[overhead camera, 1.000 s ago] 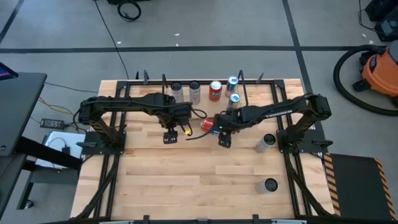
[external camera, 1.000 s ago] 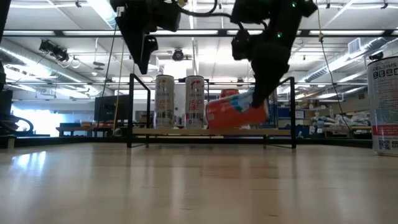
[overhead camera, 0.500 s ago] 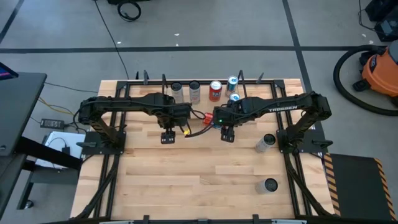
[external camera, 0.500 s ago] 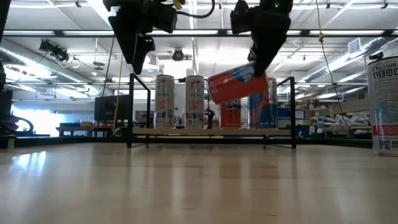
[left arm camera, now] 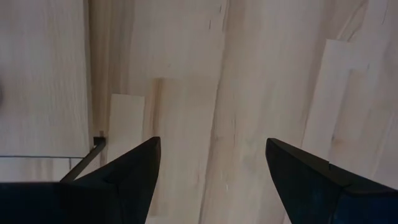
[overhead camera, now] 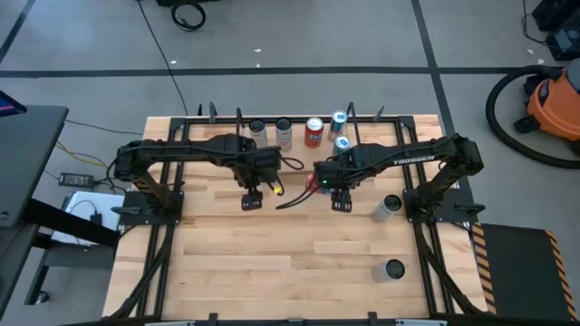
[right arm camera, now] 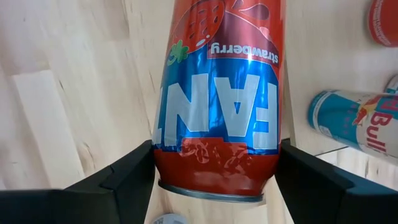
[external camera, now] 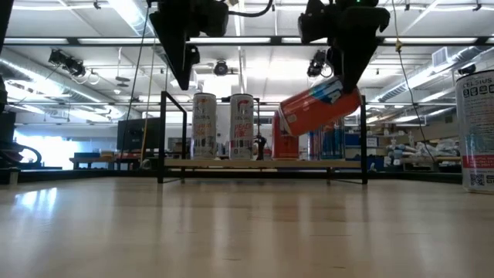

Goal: Place canned beverage on shelf
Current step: Put the orange soda can aligned with the other orange soda can on the shelf

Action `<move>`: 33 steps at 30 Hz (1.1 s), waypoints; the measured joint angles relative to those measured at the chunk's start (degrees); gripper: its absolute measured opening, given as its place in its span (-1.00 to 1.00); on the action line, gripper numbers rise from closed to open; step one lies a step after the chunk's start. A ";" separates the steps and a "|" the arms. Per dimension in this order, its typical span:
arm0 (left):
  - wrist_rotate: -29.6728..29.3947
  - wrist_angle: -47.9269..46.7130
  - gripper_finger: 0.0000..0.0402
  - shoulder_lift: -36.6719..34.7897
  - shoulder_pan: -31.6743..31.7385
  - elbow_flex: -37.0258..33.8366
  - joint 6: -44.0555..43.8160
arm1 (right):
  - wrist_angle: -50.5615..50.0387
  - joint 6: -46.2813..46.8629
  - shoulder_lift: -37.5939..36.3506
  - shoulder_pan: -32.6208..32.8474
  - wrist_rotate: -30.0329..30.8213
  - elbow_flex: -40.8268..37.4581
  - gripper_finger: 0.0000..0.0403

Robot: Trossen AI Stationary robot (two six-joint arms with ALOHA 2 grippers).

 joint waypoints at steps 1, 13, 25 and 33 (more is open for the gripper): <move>0.01 -0.05 0.45 0.00 0.10 0.00 0.00 | 0.02 0.00 0.00 0.02 -0.09 0.00 0.45; -0.03 0.42 0.45 0.00 2.07 0.00 0.25 | 0.12 -0.01 -0.04 0.00 -0.19 0.00 0.45; -0.31 3.37 0.45 0.00 2.10 0.00 0.05 | 0.30 -0.40 -0.04 0.02 -0.21 0.00 0.45; -0.79 11.90 0.45 0.00 2.10 0.00 0.11 | 0.27 -0.25 -0.07 0.00 -0.23 0.00 0.45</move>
